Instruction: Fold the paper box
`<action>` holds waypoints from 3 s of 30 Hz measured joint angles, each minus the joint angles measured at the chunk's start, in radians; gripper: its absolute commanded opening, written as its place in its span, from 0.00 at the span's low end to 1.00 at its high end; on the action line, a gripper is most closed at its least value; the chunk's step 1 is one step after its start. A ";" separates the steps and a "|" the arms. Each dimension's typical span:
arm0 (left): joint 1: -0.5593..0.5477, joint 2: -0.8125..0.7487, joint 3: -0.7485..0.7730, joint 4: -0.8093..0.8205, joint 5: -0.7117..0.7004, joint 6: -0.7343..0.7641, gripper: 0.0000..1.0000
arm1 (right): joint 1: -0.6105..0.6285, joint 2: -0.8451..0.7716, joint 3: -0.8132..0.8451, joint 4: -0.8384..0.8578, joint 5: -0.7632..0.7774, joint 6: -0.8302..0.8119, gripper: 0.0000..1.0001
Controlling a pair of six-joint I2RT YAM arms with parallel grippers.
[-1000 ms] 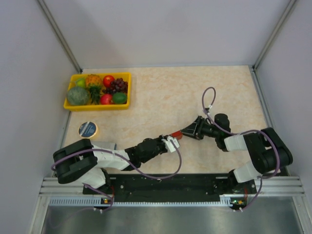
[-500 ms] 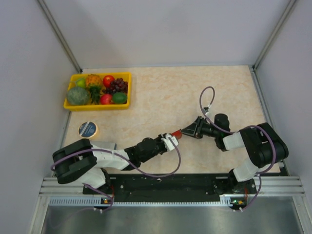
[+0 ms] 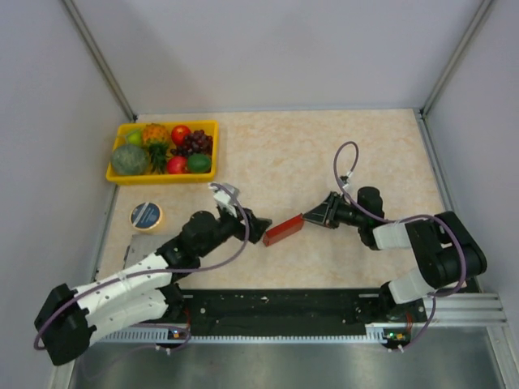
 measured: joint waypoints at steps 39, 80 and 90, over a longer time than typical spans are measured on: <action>0.256 0.569 -0.343 0.830 0.338 -1.153 0.28 | 0.061 -0.082 0.049 -0.174 0.098 -0.071 0.00; 0.019 -0.181 -0.200 -0.137 0.045 -0.553 0.70 | 0.252 -0.706 0.195 -1.176 0.545 -0.433 0.73; 0.020 -0.724 0.085 -0.650 -0.164 -0.391 0.73 | 0.748 -0.378 0.386 -1.056 0.825 -0.939 0.72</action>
